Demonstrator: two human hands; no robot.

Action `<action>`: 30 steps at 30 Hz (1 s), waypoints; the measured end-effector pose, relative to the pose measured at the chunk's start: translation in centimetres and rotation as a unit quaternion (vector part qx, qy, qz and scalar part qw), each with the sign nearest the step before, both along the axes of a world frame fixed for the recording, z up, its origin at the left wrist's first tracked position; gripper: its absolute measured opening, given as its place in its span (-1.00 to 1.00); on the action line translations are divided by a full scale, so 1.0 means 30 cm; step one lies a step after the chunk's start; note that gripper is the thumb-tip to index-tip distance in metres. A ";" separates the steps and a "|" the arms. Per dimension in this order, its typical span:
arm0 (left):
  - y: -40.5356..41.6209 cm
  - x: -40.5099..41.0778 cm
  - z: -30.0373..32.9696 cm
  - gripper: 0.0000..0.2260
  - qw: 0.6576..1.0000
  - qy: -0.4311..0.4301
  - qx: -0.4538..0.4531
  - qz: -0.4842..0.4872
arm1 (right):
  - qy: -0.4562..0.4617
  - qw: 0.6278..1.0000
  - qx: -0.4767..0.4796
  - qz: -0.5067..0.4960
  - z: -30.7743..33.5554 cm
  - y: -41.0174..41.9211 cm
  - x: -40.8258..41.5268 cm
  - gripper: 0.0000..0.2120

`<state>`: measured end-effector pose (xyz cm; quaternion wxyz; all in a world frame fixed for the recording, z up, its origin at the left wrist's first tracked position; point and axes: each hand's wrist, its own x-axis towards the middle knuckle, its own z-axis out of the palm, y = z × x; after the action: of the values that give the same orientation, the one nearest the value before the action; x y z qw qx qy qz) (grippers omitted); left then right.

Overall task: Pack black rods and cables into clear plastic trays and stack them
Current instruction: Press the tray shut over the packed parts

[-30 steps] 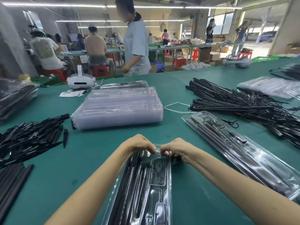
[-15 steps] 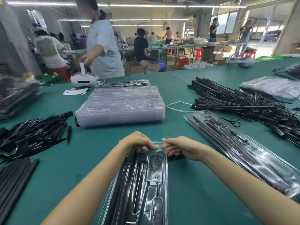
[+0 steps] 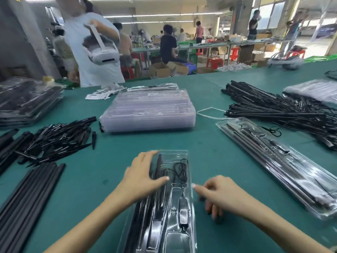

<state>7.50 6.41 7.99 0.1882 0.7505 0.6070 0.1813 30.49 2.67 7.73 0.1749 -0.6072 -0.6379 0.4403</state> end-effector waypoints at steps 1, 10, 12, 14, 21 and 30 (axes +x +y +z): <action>-0.059 -0.030 -0.013 -0.07 0.999 0.010 -0.033 0.028 | 0.003 1.000 -0.014 0.017 -0.002 -0.035 -0.003 -0.57; -0.180 -0.048 -0.005 -0.26 0.934 -0.262 -0.209 0.123 | 0.279 0.951 -0.125 -0.052 0.051 -0.119 -0.155 -0.91; -0.186 -0.037 0.001 -0.14 0.916 -0.331 -0.192 0.125 | 0.285 0.951 -0.106 -0.062 0.067 -0.118 -0.177 -0.92; -0.197 -0.025 0.002 -0.07 0.923 -0.322 -0.142 0.156 | 0.273 0.957 -0.082 -0.057 0.072 -0.115 -0.186 -0.87; -0.235 0.013 -0.012 -0.22 0.951 -0.214 -0.055 0.215 | 0.251 0.962 -0.098 -0.045 0.047 -0.127 -0.193 -0.82; -0.264 0.049 0.009 -0.28 0.970 -0.054 0.010 0.238 | 0.214 0.974 -0.063 -0.046 0.040 -0.104 -0.221 -0.76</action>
<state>8.98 -1.50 8.26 0.1646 0.5754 0.7554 0.2668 23.86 -0.43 8.93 0.2890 -0.5375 -0.5275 0.5910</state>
